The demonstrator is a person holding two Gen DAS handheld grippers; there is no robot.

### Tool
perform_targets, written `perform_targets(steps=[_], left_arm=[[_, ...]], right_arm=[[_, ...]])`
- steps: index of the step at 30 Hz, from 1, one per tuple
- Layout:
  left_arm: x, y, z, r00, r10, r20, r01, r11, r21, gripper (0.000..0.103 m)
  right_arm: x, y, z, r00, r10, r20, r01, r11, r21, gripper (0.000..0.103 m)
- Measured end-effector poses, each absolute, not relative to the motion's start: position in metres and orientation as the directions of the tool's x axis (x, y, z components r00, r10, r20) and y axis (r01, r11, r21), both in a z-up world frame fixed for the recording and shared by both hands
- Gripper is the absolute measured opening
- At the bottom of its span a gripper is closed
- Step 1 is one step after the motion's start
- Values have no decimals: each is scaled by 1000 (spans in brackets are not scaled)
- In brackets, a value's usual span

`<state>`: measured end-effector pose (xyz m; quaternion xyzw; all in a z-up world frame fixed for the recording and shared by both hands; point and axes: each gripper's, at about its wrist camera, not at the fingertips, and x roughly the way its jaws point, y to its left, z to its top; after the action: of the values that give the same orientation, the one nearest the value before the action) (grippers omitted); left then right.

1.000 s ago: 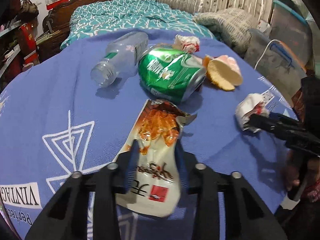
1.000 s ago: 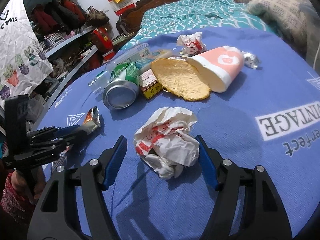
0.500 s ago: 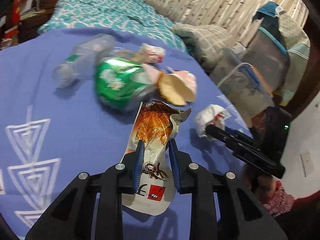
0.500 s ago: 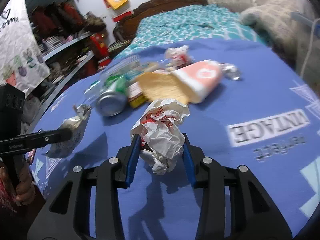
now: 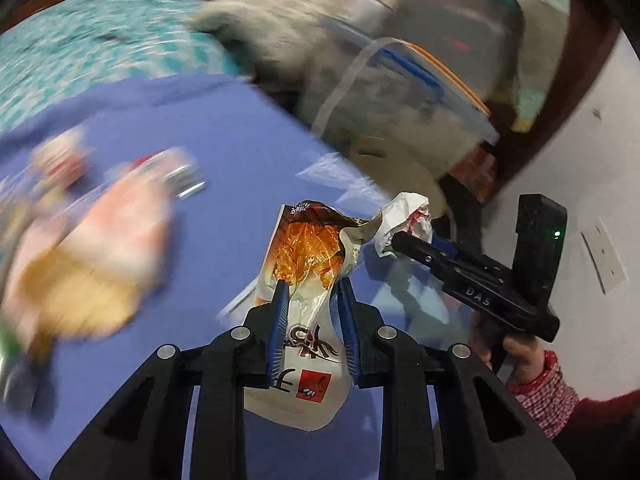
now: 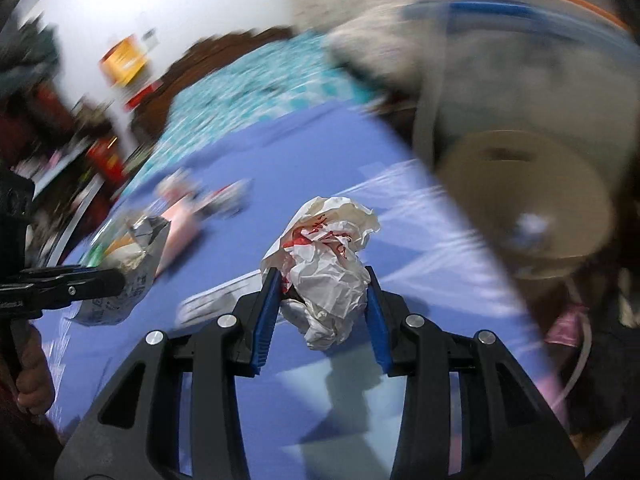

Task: Collect trash
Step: 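Carry the paper and wrapper over the wastebasket and open both tools, then grasp the green can with the left tool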

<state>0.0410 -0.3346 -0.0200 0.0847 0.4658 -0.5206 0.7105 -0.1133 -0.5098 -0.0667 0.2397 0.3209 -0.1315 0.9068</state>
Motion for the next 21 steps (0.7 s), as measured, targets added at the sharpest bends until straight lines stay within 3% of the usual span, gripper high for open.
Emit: perform_targets(steps=[8,10,11,12,13,18,21], left_arm=[[27,-537,-19,-98,-635,-766,899,275,-342,24],[25,-563,-27,-106,-624,-774,908,257,-331,26],[24,-575,-31,-97,-616,-781,914,255,-315,33],[24,-588,-36,-58,-602,-796,919,279,-279,58],[27,-594,-40,-10,-600,-800,914,319,-251,67],[40,-568,-36,2,-653,-757,872,372,-318,67],[36,-519,-25,75,-683,-727,875,395,-280,68]], right_arm=[[-155,-641,-80,722,-235,-650,581,716,386,44],[-152,-655,-84,717,-233,-657,585,714,385,51],[-150,-662,-86,712,-233,-662,588,713,382,60],[-148,-667,-88,709,-238,-663,594,708,381,68],[-148,-670,-88,712,-245,-658,598,703,385,69],[-166,-669,-79,747,-295,-596,600,687,411,69],[-172,-659,-74,780,-266,-566,569,679,464,63]])
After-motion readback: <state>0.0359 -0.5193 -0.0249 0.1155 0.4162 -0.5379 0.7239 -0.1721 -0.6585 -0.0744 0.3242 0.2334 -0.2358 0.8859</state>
